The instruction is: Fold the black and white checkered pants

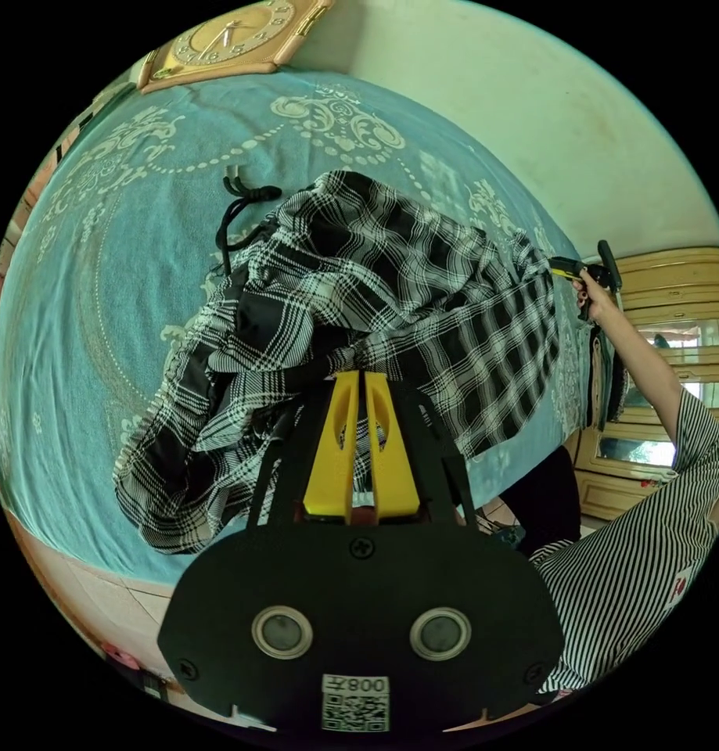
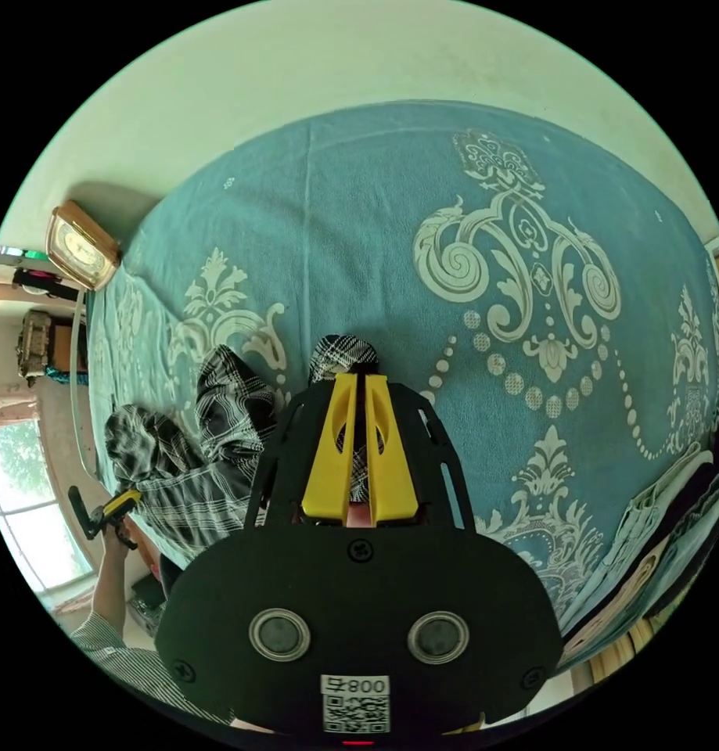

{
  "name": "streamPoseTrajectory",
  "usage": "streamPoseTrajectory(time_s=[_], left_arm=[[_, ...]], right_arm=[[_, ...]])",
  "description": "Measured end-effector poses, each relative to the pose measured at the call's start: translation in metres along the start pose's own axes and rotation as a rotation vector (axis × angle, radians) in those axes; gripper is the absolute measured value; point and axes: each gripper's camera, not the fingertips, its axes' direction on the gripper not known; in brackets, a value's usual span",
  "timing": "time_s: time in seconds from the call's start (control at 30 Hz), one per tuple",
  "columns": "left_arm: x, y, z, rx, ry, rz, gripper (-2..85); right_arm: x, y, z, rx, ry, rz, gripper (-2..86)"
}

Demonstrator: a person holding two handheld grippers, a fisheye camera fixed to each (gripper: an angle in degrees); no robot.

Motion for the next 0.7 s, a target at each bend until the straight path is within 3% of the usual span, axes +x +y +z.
streamPoseTrajectory(time_s=[0.37, 0.53, 0.7], left_arm=[[-0.087, 0.041, -0.068, 0.191, 0.089, -0.013, 1.2], [-0.125, 0.09, -0.094, 0.278, 0.153, 0.019, 1.3], [-0.158, 0.144, -0.064, 0.194, 0.187, 0.042, 1.2]], right_arm=[[0.041, 0.056, -0.152, 0.22, -0.272, -0.019, 0.0], [0.071, 0.134, -0.249, 0.383, -0.37, -0.063, -0.1], [0.125, 0.233, -0.283, 0.446, -0.393, 0.01, 0.1]])
